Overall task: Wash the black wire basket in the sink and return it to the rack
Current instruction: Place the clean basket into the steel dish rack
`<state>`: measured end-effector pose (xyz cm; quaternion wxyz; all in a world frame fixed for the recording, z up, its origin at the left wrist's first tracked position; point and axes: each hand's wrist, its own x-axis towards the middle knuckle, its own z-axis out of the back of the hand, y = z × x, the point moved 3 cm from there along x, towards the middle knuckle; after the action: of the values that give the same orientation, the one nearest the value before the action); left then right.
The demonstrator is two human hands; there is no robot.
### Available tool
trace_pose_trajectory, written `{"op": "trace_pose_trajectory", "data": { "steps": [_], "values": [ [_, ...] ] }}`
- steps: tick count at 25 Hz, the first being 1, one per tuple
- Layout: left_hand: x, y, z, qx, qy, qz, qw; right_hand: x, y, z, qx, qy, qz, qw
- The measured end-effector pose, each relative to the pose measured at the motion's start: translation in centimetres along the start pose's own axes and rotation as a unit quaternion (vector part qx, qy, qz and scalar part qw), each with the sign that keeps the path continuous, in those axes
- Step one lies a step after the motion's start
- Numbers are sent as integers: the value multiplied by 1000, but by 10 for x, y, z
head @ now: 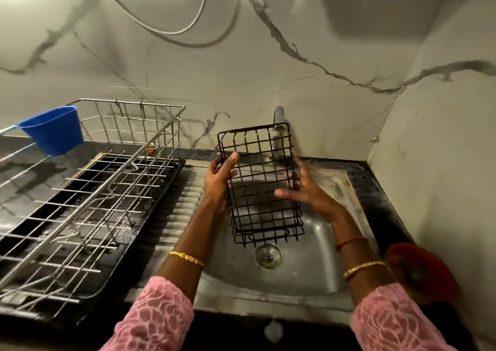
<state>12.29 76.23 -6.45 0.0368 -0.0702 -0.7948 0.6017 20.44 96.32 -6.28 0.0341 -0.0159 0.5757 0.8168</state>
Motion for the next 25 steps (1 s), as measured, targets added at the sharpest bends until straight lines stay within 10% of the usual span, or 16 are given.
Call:
{"op": "trace_pose_trajectory", "data": {
  "steps": [12,25],
  "values": [
    [-69,-13,20,209,81,80,971,-35,23,-18,79,-204,79,973],
    [-72,-132,17,226,26,-7,974,-8,133,-32,159,-165,-26,973]
  ]
}}
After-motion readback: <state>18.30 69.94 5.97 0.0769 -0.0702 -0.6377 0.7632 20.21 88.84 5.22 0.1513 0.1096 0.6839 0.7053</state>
